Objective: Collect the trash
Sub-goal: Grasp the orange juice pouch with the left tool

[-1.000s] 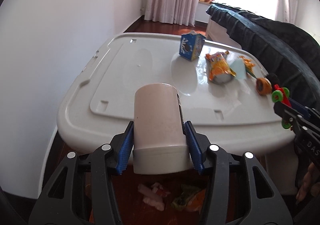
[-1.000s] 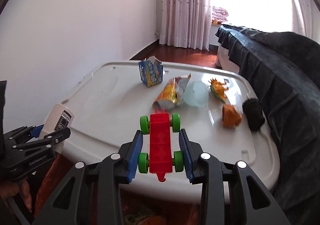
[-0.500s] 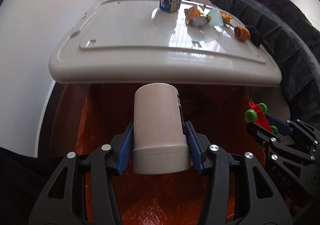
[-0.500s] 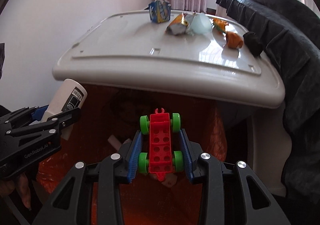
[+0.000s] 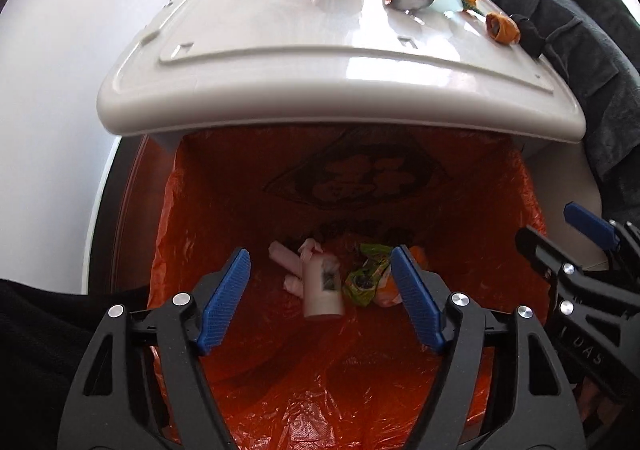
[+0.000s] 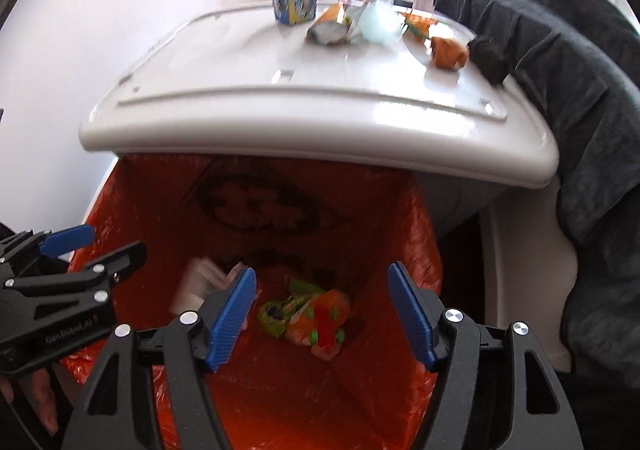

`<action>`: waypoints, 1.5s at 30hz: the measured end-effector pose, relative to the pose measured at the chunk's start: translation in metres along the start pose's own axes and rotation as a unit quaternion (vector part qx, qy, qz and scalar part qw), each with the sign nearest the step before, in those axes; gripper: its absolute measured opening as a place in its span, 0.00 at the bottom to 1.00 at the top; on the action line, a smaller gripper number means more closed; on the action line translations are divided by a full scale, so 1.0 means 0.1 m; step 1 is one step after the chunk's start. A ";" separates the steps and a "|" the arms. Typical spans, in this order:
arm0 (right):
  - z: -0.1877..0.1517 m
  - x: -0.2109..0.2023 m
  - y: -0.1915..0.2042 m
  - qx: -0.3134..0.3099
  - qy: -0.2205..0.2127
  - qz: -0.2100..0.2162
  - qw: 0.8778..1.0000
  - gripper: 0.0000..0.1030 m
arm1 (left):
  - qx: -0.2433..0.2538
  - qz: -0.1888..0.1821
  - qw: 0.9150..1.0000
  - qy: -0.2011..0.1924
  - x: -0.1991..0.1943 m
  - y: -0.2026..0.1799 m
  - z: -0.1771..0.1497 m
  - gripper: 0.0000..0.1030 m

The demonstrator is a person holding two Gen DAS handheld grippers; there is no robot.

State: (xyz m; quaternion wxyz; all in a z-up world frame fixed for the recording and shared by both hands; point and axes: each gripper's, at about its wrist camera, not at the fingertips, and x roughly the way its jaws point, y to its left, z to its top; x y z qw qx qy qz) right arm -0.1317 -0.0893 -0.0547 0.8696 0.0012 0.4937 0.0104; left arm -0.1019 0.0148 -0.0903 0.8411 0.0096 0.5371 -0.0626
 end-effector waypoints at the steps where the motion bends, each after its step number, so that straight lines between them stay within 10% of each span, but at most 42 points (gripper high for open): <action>1: 0.04 -0.03 -0.02 0.004 -0.006 -0.001 1.000 0.68 | -0.002 -0.006 1.000 -0.006 -0.03 0.01 0.03 0.69; 13: 0.84 -0.43 -0.46 0.041 -0.125 -0.034 0.991 0.69 | -0.005 -0.057 0.989 -0.137 -0.34 -0.17 1.02 0.70; 19: 1.18 -0.54 -0.71 0.064 -0.167 -0.050 0.983 0.84 | 0.008 -0.062 0.985 -0.160 -0.17 -0.40 1.63 0.81; 45: 1.46 -0.35 -0.82 0.057 -0.199 -0.050 0.977 0.92 | 0.009 -0.025 0.994 -0.110 1.32 -0.82 2.98 0.81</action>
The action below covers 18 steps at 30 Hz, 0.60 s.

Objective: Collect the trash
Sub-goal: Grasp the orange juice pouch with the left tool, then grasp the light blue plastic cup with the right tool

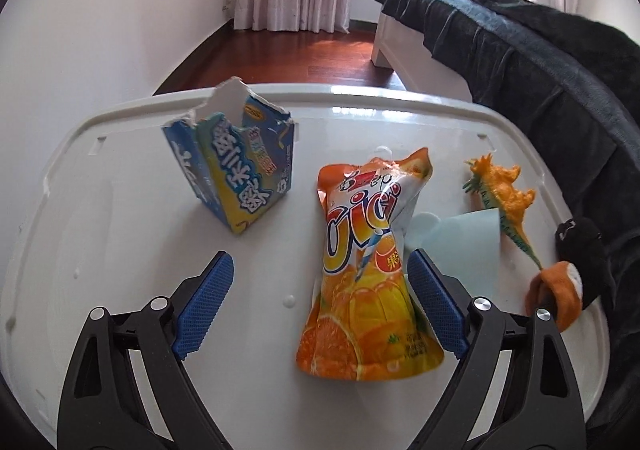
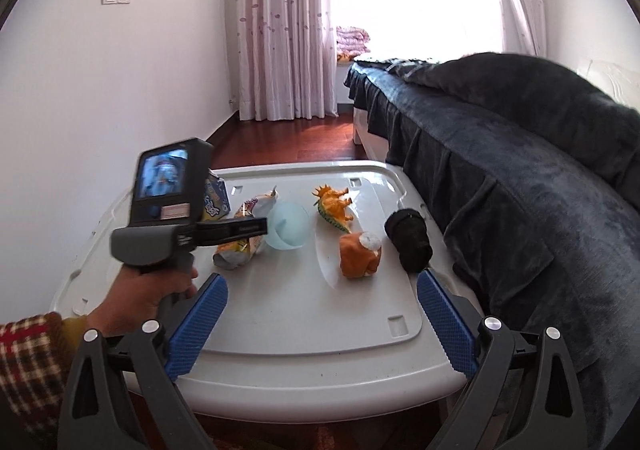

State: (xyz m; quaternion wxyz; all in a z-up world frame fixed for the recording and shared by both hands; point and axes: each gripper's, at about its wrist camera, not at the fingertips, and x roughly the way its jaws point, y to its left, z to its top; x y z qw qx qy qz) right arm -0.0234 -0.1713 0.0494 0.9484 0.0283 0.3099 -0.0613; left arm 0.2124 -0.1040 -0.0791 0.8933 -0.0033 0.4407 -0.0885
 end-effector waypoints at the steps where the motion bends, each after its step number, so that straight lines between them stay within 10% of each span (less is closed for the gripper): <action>1: 0.00 -0.02 0.03 -0.006 -0.004 0.000 1.000 0.92 | 0.004 -0.002 1.000 0.006 0.04 -0.01 0.00 0.78; 5: 0.01 -0.04 0.09 -0.019 -0.010 0.000 1.000 0.92 | 0.015 -0.010 1.000 0.010 0.11 -0.03 -0.02 0.55; 18: 0.03 0.23 0.01 0.005 0.016 0.007 1.000 0.92 | 0.018 -0.016 1.000 -0.011 -0.32 0.13 -0.33 0.44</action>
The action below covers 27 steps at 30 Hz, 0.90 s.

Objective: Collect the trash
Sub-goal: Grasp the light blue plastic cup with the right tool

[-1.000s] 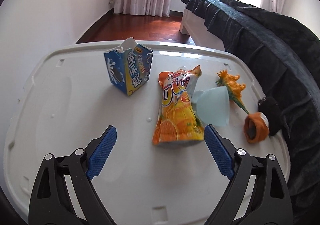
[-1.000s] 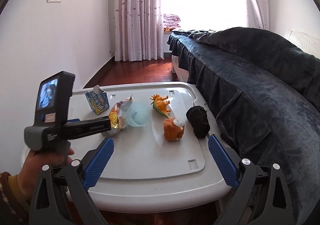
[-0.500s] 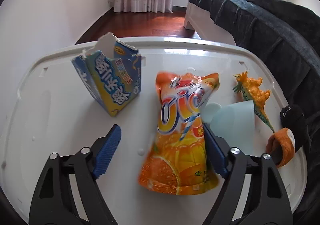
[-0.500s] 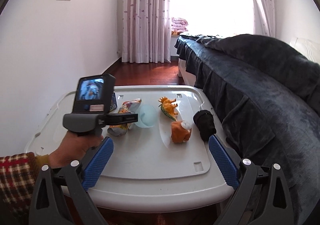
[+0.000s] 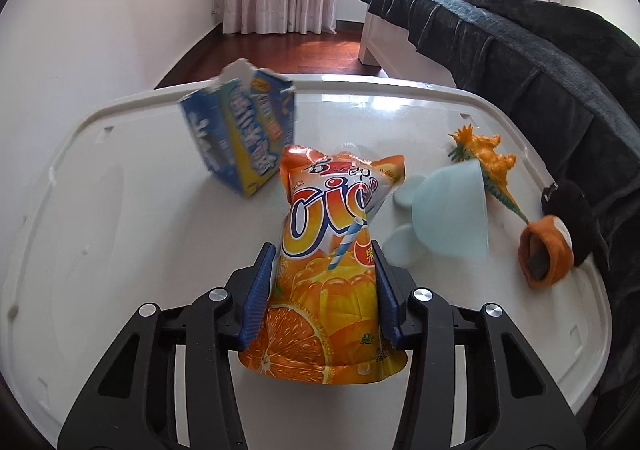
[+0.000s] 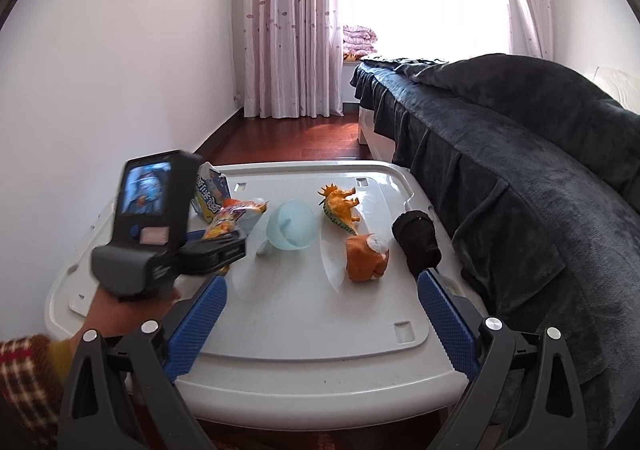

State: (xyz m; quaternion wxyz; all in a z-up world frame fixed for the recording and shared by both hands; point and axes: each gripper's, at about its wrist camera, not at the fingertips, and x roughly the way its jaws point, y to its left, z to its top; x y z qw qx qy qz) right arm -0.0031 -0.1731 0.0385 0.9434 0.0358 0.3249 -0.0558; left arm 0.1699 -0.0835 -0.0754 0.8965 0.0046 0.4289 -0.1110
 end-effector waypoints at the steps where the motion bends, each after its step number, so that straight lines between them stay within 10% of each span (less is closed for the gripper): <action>1: 0.02 0.05 0.01 0.001 0.003 -0.002 1.000 0.92 | -0.002 0.000 1.000 -0.003 -0.08 0.04 -0.07 0.44; 22: 0.52 1.78 0.62 -0.043 0.084 -0.013 0.995 0.87 | -0.010 0.002 1.000 -0.024 -0.66 0.46 -0.59 0.44; 27: 0.48 2.03 0.66 -0.053 0.119 -0.014 0.991 0.58 | -0.011 0.000 1.000 -0.024 -0.65 0.46 -0.61 0.44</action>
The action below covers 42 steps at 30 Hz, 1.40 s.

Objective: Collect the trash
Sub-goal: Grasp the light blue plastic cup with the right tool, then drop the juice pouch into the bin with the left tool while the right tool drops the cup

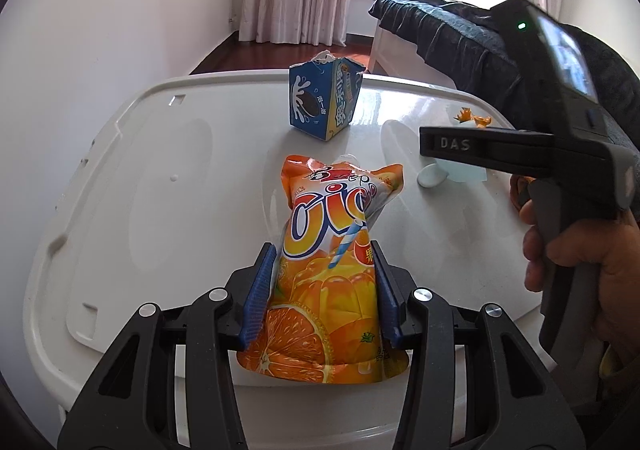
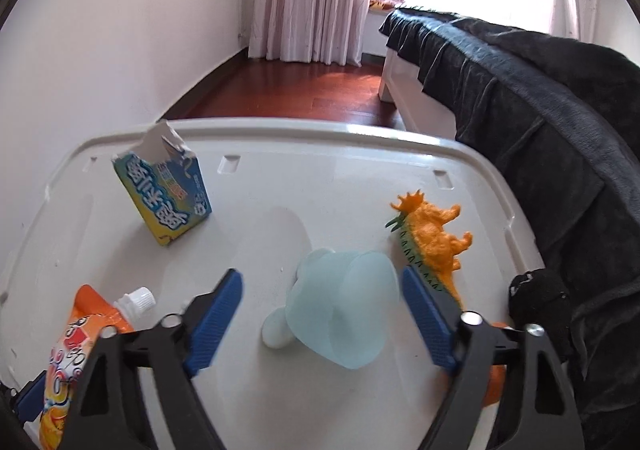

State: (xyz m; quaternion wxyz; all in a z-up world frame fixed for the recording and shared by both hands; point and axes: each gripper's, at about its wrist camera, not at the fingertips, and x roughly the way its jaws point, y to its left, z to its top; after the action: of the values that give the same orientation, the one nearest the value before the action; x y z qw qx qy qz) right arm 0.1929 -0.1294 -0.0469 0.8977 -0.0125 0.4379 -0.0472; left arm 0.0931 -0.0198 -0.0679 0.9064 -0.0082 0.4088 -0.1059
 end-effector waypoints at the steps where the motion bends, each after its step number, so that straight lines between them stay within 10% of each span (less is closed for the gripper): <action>1: -0.01 0.05 0.01 -0.002 0.011 0.000 1.000 0.42 | 0.000 0.000 1.000 0.000 0.00 0.00 0.00 0.44; 5: -0.09 0.07 0.02 -0.007 0.013 0.010 1.000 0.16 | -0.001 -0.001 1.000 0.002 0.02 0.00 -0.01 0.44; 26: -0.17 -1.28 -0.02 -0.021 -0.077 0.033 0.996 0.13 | -0.004 0.005 0.999 -0.053 -0.72 0.03 0.03 0.44; 34: -0.76 -2.23 0.15 -0.043 -0.094 0.071 0.992 0.13 | 0.006 0.010 0.997 -0.077 -1.50 0.09 -0.19 0.44; 42: -1.70 -2.46 0.29 -0.031 -0.017 0.110 0.993 0.13 | 0.017 0.012 0.999 -0.031 -1.80 0.13 -0.81 0.44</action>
State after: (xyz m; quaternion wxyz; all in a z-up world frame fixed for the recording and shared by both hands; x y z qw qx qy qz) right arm -0.0895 -0.0737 0.0396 0.9040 0.0071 0.4224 0.0652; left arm -0.0803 0.0342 0.0101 0.9201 0.0086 0.3782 -0.1016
